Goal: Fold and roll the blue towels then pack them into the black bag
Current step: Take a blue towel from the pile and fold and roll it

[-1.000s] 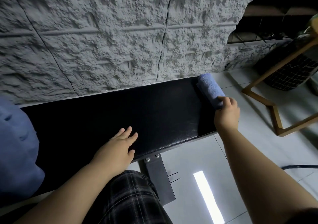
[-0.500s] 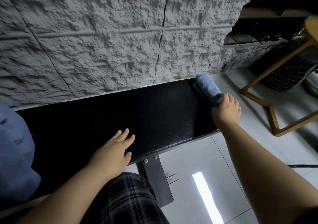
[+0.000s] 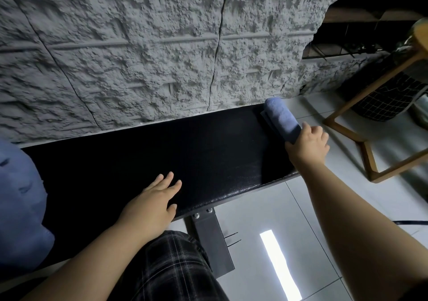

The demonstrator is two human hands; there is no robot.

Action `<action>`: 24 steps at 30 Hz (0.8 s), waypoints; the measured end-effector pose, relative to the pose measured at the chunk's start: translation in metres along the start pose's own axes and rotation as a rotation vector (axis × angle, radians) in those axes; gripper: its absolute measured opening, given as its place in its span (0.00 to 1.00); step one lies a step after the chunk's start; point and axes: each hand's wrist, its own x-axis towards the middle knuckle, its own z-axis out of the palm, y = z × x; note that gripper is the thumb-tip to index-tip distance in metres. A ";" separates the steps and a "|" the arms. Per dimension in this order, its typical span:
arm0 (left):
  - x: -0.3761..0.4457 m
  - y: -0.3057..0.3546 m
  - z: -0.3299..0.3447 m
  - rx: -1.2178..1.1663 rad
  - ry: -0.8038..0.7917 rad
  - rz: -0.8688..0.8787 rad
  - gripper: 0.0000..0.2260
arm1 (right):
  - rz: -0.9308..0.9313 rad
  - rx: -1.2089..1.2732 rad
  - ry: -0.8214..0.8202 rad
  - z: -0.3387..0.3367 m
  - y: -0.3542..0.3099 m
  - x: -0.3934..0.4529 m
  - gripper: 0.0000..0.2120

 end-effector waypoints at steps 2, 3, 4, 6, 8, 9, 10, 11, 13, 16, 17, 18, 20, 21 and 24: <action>-0.001 -0.001 0.001 0.000 0.007 0.000 0.25 | -0.018 -0.056 -0.004 0.000 -0.003 0.000 0.26; -0.001 0.000 0.001 -0.003 0.012 0.002 0.25 | -0.035 -0.054 -0.009 0.001 -0.004 0.001 0.25; 0.000 0.000 0.001 -0.006 0.016 0.003 0.25 | -0.063 -0.037 -0.018 0.002 -0.004 0.002 0.24; 0.000 0.000 0.001 -0.004 0.021 0.003 0.25 | -0.141 -0.007 -0.040 0.004 -0.005 0.004 0.21; 0.000 0.001 0.001 0.007 0.026 0.002 0.25 | -0.211 -0.023 -0.053 0.005 -0.007 0.005 0.22; -0.001 0.001 0.001 0.012 0.029 0.002 0.25 | -0.235 -0.049 -0.067 0.006 -0.008 0.005 0.25; -0.001 0.001 0.001 0.018 0.034 0.002 0.25 | -0.249 -0.089 -0.088 0.006 -0.010 0.005 0.29; -0.001 0.001 0.001 0.023 0.042 0.004 0.24 | -0.255 -0.134 -0.107 0.006 -0.012 0.005 0.32; 0.000 0.002 0.001 0.032 0.059 0.007 0.24 | -0.269 -0.183 -0.105 0.008 -0.018 0.008 0.33; 0.001 0.002 -0.002 0.046 0.076 0.007 0.22 | -0.302 -0.121 -0.088 0.013 -0.032 0.016 0.26; 0.001 0.002 -0.003 0.052 0.080 0.007 0.22 | -0.311 -0.085 -0.089 0.015 -0.037 0.018 0.24; 0.001 0.002 -0.004 0.062 0.085 0.008 0.22 | -0.314 -0.062 -0.086 0.017 -0.041 0.020 0.22; 0.000 0.001 -0.004 0.087 0.091 0.014 0.22 | -0.312 -0.056 -0.084 0.020 -0.046 0.023 0.24; -0.001 0.001 -0.003 0.098 0.096 0.018 0.22 | -0.314 -0.081 -0.097 0.021 -0.046 0.025 0.27; -0.003 0.002 0.000 0.128 0.122 0.027 0.22 | -0.319 -0.173 -0.156 0.028 -0.042 0.032 0.31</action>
